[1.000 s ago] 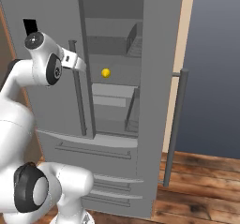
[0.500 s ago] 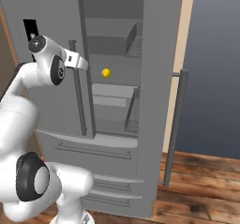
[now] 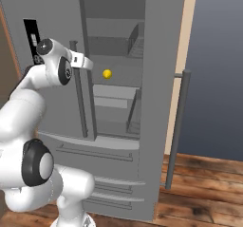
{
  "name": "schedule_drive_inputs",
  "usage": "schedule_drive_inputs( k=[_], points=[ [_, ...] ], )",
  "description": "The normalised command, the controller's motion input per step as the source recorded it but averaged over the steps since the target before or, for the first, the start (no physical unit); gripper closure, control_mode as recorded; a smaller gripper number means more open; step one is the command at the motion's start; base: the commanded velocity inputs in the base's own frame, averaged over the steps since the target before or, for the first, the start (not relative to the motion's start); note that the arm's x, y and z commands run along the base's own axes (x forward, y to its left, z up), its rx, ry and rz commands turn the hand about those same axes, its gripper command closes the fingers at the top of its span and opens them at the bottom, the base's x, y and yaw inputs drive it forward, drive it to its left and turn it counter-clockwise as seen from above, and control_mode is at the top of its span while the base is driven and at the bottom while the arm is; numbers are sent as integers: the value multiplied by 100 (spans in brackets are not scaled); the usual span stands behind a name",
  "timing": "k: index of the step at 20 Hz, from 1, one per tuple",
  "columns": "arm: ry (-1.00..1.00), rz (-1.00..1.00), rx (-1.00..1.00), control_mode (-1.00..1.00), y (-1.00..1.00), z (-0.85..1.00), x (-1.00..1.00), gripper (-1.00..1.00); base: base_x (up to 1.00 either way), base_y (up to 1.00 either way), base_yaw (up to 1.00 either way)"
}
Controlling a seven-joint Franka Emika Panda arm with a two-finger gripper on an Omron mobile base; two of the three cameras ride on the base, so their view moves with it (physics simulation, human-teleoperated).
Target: Retrieve a lemon from the fridge and place it on the cutting board with the fish.
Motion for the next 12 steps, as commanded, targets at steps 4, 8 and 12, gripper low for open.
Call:
schedule_drive_inputs(
  k=[4,8,12],
  points=[
    [-1,0,-3,-100,0,-8,28,-100,0,0,0],
    [-4,0,-3,-100,0,-16,34,-100,0,0,0],
    [-9,0,0,-100,0,-1,40,-100,0,0,0]
  ],
)
